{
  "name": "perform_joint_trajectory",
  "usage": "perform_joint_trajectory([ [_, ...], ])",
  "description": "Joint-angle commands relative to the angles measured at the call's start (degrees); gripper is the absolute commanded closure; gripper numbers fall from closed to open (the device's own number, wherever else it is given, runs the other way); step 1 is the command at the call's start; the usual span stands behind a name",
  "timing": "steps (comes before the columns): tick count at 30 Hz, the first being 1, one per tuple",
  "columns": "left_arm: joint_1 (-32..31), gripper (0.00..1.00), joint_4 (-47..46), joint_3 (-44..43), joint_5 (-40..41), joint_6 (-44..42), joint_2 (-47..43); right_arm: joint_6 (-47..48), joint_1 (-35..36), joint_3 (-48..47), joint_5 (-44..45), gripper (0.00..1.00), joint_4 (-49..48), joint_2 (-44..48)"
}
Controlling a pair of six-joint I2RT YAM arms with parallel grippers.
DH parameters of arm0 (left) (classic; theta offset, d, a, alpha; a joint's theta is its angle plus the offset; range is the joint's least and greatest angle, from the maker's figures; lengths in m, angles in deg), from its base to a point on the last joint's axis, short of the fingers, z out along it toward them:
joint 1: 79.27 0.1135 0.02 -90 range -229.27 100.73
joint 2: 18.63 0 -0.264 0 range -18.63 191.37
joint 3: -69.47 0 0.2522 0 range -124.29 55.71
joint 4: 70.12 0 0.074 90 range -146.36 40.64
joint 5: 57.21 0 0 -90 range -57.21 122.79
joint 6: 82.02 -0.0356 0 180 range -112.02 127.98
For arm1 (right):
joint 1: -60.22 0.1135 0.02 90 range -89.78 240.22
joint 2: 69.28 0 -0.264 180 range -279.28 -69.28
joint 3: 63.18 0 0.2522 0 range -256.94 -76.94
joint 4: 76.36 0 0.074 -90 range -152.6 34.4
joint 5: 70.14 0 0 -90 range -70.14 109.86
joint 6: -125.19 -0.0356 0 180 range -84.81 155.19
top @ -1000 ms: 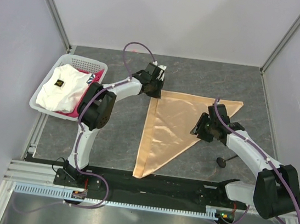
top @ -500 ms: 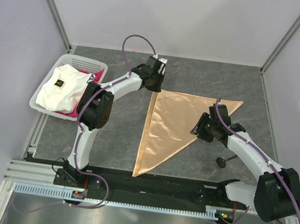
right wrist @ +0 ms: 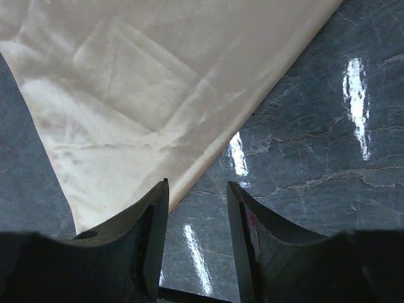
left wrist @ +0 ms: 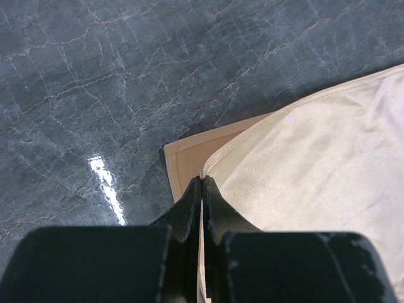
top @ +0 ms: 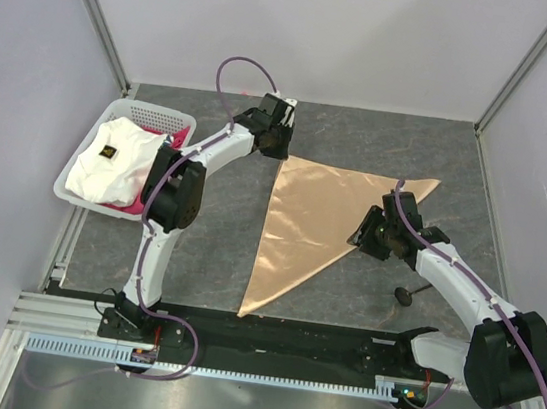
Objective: Fold the napkin, place the utensils inside, and roll it up
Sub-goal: Fold the napkin
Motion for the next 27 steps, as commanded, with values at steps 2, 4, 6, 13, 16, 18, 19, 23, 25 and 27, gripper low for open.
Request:
perform_joint_trajectory([
  [2,0.3,0.98,0.7,-3.1,-1.7,-2.1,1.8,-0.6,-0.2,0.3,0.5,0.5,-0.6,1.2],
  [4,0.4,0.98,1.0,-3.3,-1.6,-2.1,2.2,-0.6,-0.2,0.3,0.4,0.5,-0.6,1.2],
  [6,0.6,0.98,1.0,-3.6,-1.7,-2.1,2.6,-0.6,-0.2,0.3,0.4,0.5,-0.6,1.1],
  [13,0.8,0.85,2.1,-5.3,-0.2,-1.5,4.1,-1.0,-0.4,0.3,1.2,0.48,-0.5,1.1],
  [16,1.0,0.48,2.6,-6.0,1.1,-1.3,3.5,-0.7,-1.6,-0.6,1.5,0.47,0.3,0.9],
  [18,1.0,0.27,2.6,-6.2,1.8,-1.7,2.8,-0.3,-2.5,-1.4,1.7,0.46,0.9,0.7],
  [19,1.0,0.24,2.6,-6.8,1.9,-1.8,2.2,0.1,-3.2,-1.8,1.8,0.46,1.2,0.5],
  [23,1.0,0.15,3.5,-7.6,2.6,-1.9,-0.3,1.9,-5.8,-3.3,2.4,0.45,3.1,0.1],
  [25,1.0,0.12,4.9,-7.9,3.0,-1.4,-1.7,3.0,-7.8,-4.4,3.3,0.43,5.3,0.2],
  [27,1.0,0.1,6.0,-8.0,2.9,-0.8,-4.4,4.0,-9.4,-6.1,6.2,0.4,8.7,0.3],
])
